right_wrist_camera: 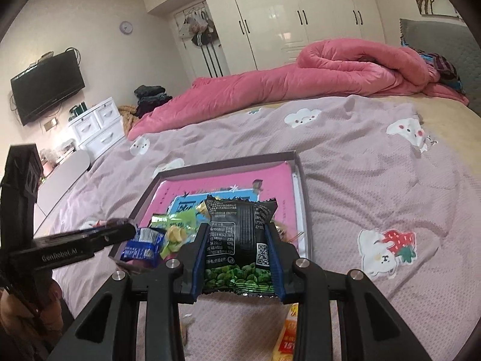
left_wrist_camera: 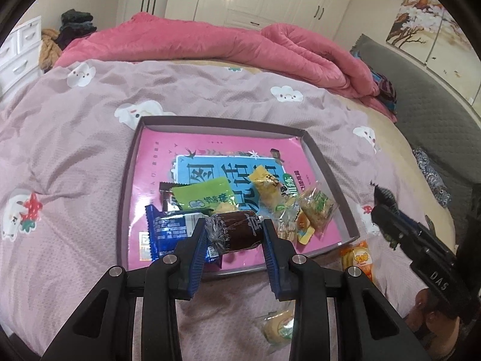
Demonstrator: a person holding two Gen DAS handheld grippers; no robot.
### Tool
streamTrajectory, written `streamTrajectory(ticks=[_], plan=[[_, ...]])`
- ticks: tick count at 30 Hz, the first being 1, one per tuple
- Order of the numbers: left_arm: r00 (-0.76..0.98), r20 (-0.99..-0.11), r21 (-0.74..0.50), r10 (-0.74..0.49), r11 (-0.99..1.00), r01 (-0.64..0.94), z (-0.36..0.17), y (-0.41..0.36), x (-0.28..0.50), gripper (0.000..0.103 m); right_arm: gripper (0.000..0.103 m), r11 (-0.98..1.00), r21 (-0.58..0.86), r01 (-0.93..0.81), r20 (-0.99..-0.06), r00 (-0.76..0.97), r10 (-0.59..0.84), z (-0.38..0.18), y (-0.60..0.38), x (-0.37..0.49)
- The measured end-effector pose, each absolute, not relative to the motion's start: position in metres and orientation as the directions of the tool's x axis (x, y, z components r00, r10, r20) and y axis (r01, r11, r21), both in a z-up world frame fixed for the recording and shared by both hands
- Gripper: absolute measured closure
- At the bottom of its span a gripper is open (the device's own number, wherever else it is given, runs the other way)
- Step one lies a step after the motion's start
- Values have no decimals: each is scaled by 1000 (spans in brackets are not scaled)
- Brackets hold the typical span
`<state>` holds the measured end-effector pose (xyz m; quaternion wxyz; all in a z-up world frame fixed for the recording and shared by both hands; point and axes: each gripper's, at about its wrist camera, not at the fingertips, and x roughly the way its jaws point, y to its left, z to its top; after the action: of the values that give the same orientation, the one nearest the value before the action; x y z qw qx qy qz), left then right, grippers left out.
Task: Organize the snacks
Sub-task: 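Carry the chocolate and green-pea bag over the tray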
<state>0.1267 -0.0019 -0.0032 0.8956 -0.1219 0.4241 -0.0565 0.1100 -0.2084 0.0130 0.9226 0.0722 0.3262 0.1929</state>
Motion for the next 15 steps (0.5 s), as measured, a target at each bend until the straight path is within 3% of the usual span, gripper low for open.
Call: streamTrajectory(ticks=[15], plan=[[602, -771, -242, -208, 970, 25, -24, -26, 150, 67, 67, 920, 264, -290, -562, 729, 391, 11, -213, 126]])
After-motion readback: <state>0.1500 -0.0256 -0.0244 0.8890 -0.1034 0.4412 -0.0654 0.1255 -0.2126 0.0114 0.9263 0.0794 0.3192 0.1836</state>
